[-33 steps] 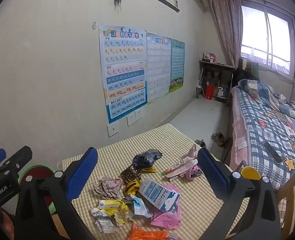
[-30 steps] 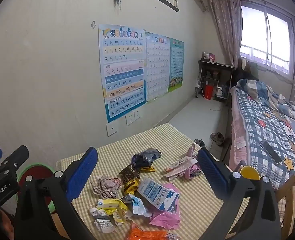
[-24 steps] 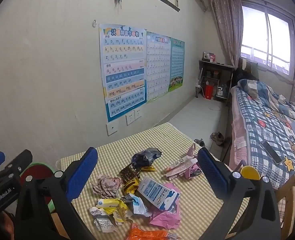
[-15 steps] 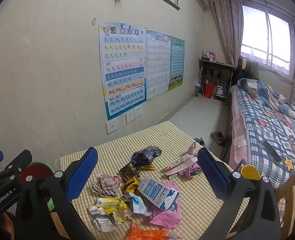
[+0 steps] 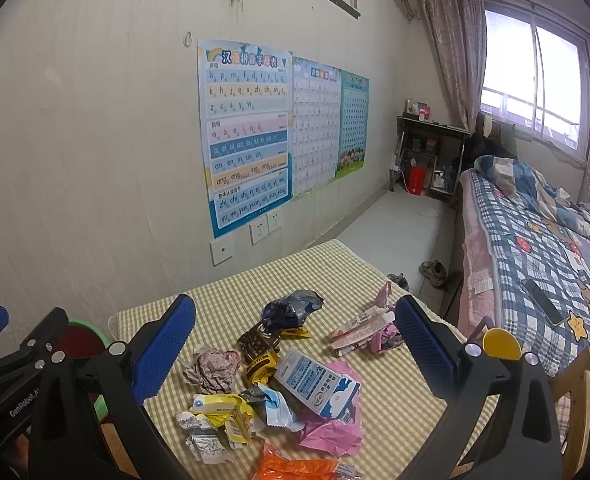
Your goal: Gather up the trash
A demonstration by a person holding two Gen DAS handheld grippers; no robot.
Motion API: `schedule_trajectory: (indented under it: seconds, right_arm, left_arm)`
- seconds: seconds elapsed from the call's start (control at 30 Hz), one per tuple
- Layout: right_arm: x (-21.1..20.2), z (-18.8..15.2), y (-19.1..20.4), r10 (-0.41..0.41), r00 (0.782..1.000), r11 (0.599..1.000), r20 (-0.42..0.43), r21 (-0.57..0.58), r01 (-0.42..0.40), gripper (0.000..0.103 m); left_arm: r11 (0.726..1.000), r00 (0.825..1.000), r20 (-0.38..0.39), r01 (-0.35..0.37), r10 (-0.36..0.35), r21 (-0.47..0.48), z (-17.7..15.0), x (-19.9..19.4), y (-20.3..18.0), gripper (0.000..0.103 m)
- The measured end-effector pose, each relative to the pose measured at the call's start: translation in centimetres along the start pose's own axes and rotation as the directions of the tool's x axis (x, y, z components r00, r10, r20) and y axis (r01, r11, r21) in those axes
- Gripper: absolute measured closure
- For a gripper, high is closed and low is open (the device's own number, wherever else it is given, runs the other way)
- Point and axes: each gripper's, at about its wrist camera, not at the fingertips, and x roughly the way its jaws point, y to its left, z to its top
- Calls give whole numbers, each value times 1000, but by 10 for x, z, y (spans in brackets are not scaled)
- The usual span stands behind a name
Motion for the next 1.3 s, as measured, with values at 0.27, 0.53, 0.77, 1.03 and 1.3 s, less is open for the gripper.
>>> schedule_trajectory:
  seconds: [0.27, 0.53, 0.77, 1.03, 1.3]
  right_arm:
    - [-1, 0, -3, -14, 1000, 1000, 3, 4, 14, 7]
    - [3, 0, -8, -16, 1000, 1000, -4, 21, 16, 7]
    - [3, -2, -9, -16, 1000, 1000, -6, 20, 16, 7]
    - [3, -4, -8, -14, 1000, 1000, -7, 14, 14, 7]
    - [5, -9, -8, -17, 1000, 1000, -10, 16, 18, 7]
  left_arm:
    - [1000, 1000, 29, -8, 8, 1, -1, -5, -2, 6]
    - [1000, 1000, 9, 9, -9, 1, -3, -1, -10, 6]
    - [999, 999, 9, 33, -34, 20, -6, -2, -12, 6]
    - [998, 998, -4, 55, -55, 11, -8, 0, -11, 6]
    - [999, 999, -11, 48, -48, 21, -11, 1, -10, 6]
